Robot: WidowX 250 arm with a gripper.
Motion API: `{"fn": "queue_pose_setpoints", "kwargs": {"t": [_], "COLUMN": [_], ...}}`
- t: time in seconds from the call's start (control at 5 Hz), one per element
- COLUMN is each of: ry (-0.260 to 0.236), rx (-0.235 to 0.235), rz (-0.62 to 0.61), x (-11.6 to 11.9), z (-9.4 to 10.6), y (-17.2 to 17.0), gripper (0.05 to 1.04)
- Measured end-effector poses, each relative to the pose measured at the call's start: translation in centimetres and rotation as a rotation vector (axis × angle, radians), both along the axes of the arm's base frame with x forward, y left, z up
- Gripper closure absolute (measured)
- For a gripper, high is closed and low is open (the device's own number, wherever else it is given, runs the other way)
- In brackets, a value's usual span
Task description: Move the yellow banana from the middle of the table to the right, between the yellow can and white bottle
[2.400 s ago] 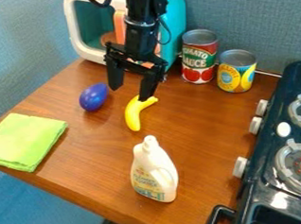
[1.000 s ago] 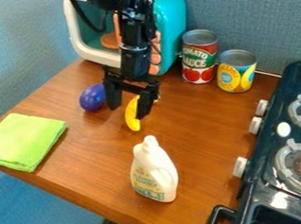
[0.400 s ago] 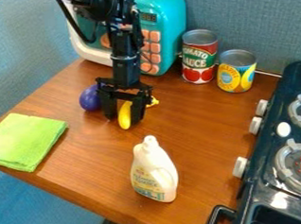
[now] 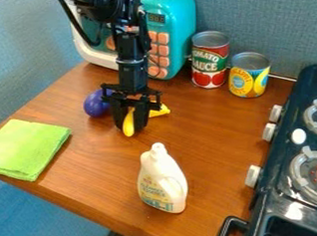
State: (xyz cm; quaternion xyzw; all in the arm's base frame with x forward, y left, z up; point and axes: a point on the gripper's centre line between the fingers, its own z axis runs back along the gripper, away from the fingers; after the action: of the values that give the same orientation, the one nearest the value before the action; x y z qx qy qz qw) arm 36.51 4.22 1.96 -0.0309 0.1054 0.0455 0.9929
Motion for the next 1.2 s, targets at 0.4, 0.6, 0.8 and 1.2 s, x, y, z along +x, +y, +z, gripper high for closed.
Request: {"fn": "queue_pose_setpoints", "kwargs": {"t": [0.4,0.6,0.8,1.2], "ry": [-0.098,-0.098,-0.100,-0.018], "rx": [0.033,0.116,0.161,0.183], "rz": [0.069,0.025,-0.063,-0.108], "x": [0.4,0.7,1.3,1.5], "z": [4.4,5.6,6.6,3.6], "y": [-1.0,-5.3,-9.4,-11.6], "gripper": [0.584,0.584,0.584,0.584]}}
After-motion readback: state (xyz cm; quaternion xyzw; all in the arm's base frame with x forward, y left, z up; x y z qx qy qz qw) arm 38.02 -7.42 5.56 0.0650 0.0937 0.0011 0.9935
